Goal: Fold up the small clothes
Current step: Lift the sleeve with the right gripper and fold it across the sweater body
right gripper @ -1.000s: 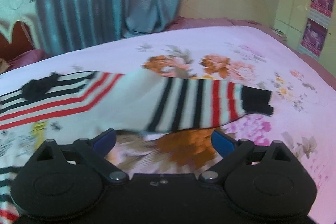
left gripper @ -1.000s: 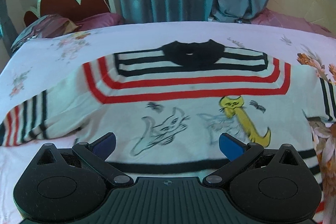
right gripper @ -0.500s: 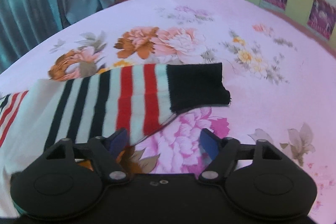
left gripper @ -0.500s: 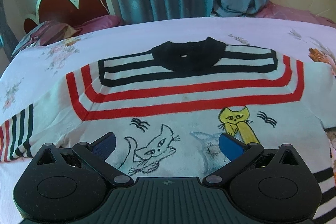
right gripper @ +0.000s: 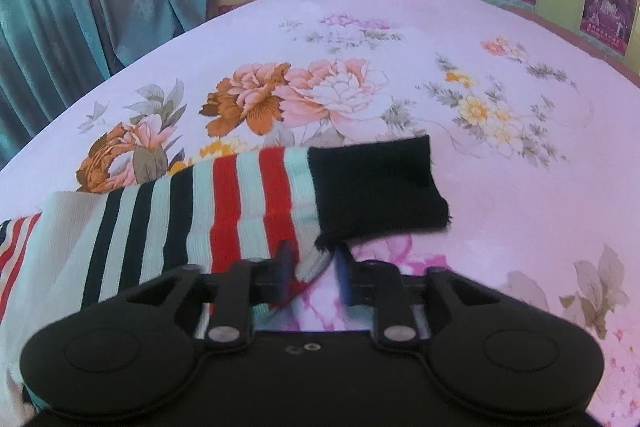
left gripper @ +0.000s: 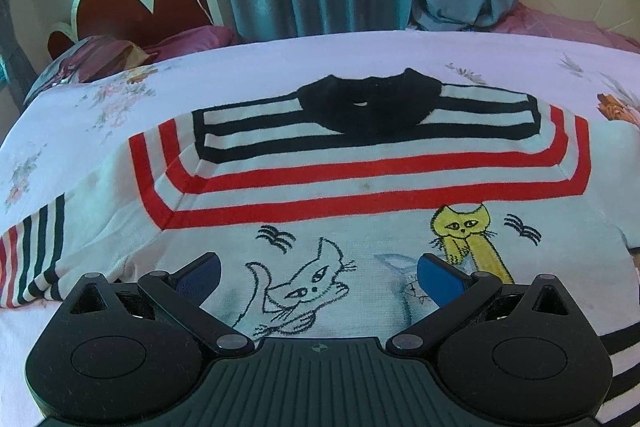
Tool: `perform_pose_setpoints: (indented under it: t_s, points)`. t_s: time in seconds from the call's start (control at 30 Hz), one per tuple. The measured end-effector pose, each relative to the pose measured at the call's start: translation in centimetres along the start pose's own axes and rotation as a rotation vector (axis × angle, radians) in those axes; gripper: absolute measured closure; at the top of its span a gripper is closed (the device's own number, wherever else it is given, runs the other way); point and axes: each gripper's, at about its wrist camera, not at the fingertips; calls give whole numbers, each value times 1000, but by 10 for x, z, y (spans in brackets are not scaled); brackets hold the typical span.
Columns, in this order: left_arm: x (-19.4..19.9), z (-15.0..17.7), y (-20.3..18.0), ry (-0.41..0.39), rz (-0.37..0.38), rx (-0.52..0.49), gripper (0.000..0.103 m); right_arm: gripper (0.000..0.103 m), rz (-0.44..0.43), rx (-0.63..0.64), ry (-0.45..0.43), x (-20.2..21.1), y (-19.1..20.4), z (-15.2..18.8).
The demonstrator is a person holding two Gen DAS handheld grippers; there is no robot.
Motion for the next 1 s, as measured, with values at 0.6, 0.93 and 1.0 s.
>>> perform_pose_setpoints:
  t_s: [0.6,0.93,1.0]
  points:
    - [2,0,5,-12,36,11,0,93,-29,23,-103,0,11,-11]
    - [0,-7,28,-24,101,70,0,95,-322,275,-222,65,135,-6]
    - [-1,-8,37,-26,101,80,0,95,-407,320,-205,74,172,7]
Point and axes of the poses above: each gripper's, at about its wrist camera, not at the fingertips, and x roughly against the way its jaws point, y to its left, z to its underside
